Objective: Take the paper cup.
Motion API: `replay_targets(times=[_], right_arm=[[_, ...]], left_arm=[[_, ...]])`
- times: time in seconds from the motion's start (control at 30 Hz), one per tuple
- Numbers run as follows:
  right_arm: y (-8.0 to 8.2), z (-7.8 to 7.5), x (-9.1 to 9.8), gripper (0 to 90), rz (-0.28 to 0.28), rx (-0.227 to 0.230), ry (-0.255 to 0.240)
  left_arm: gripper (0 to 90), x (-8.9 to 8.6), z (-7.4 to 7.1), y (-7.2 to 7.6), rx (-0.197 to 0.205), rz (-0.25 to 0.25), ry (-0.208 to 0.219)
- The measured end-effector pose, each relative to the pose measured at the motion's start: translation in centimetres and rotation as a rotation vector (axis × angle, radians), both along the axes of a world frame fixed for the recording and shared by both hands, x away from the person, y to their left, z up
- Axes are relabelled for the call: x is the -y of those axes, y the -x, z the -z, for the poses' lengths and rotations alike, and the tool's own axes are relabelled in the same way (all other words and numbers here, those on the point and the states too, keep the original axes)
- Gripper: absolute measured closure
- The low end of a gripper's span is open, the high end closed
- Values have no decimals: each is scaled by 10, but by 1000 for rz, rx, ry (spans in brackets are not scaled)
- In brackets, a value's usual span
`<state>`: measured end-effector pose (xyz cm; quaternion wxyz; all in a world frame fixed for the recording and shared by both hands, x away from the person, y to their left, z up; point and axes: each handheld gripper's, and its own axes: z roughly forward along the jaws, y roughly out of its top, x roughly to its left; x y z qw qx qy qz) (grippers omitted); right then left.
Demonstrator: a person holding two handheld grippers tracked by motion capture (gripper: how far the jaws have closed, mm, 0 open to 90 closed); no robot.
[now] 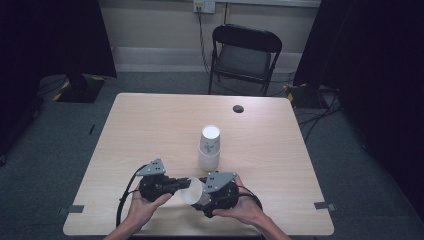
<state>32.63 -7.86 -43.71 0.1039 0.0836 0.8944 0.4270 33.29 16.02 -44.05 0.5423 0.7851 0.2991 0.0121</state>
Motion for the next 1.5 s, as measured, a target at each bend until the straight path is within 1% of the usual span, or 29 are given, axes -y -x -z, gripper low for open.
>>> replay_targets(times=[0.03, 0.1, 0.13, 0.17, 0.23, 0.3, 0.37, 0.43, 0.47, 0.5, 0.53, 0.57, 0.63, 0.67, 0.7, 0.73, 0.77, 0.8, 0.87, 0.9, 1.03, 1.07, 1.13, 1.2, 1.23, 1.27, 1.3, 1.37, 1.5], right_arm=[[1, 0, -1, 211, 5, 19, -2], [2, 0, -3, 211, 2, 31, -8], [2, 0, -3, 211, 2, 31, -8], [3, -1, -6, 211, -14, 39, -11], [4, -1, -7, 210, -21, 44, -10], [7, 0, -9, 207, -27, 55, -8], [8, 0, -10, 221, -30, 52, -7], [8, 1, -10, 234, -32, 40, -2], [8, 1, -11, 235, -32, 39, 0], [8, 1, -11, 235, -32, 39, 0], [8, 1, -11, 240, -32, 36, 2], [8, 2, -10, 260, -29, 32, 0], [7, 1, -7, 286, -26, 13, -25], [7, 1, -7, 286, -26, 13, -25], [6, -1, -4, 286, -18, 4, -49], [6, -1, -4, 286, -18, 4, -49], [5, -2, -2, 286, -12, -8, -68], [5, -3, -1, 286, -6, -11, -73], [5, -3, -1, 288, -9, -17, -75], [7, -2, -3, 281, -7, -1, -70], [8, -2, -5, 257, -9, 12, -67], [8, -1, -7, 241, -17, 9, -63], [8, 0, -8, 237, -20, 4, -61], [9, 1, -10, 232, -26, 1, -51], [10, 1, -10, 230, -27, 3, -48], [10, 1, -10, 230, -27, 3, -48], [10, 2, -10, 242, -26, 5, -48], [11, 2, -10, 253, -28, 8, -45], [10, 1, -9, 268, -26, -3, -53]], left_arm=[[882, -1, 0, -1, -7, -2, 0], [882, 0, 0, -2, -24, 3, -21], [882, 0, 0, -2, -24, 3, -21], [881, 2, 2, 0, -24, 7, -40], [880, 3, 2, 0, -22, 12, -49], [879, 4, 2, 0, -29, 18, -46], [879, 5, 2, 0, -34, 24, -43], [879, 5, 2, 0, -34, 27, -50], [879, 5, 3, 1, -32, 28, -62], [878, 5, 3, 1, -32, 28, -62], [878, 6, 3, 1, -30, 28, -64], [865, 6, 2, 2, -16, 25, -67], [827, 5, 1, 2, -4, 29, -51], [807, 5, 1, 2, -4, 29, -51], [791, 5, 1, 4, 17, 32, -50], [787, 5, 1, 4, 17, 32, -50], [800, 3, 0, 5, 30, 23, -46], [830, 3, 0, 5, 30, 23, -46], [858, 2, -1, 5, 15, 19, -39], [866, 2, 0, 4, 2, 18, -45], [871, 3, 0, 3, -3, 24, -55], [873, 5, 0, 4, -11, 34, -62], [874, 6, 0, 4, -13, 36, -66], [874, 6, 1, 4, -18, 42, -83], [873, 7, 3, 4, -32, 46, -91], [872, 7, 3, 4, -32, 46, -91], [872, 7, 4, 4, -41, 48, -88], [872, 6, 4, 4, -36, 49, -91], [867, 5, 4, 4, -31, 45, -87]])
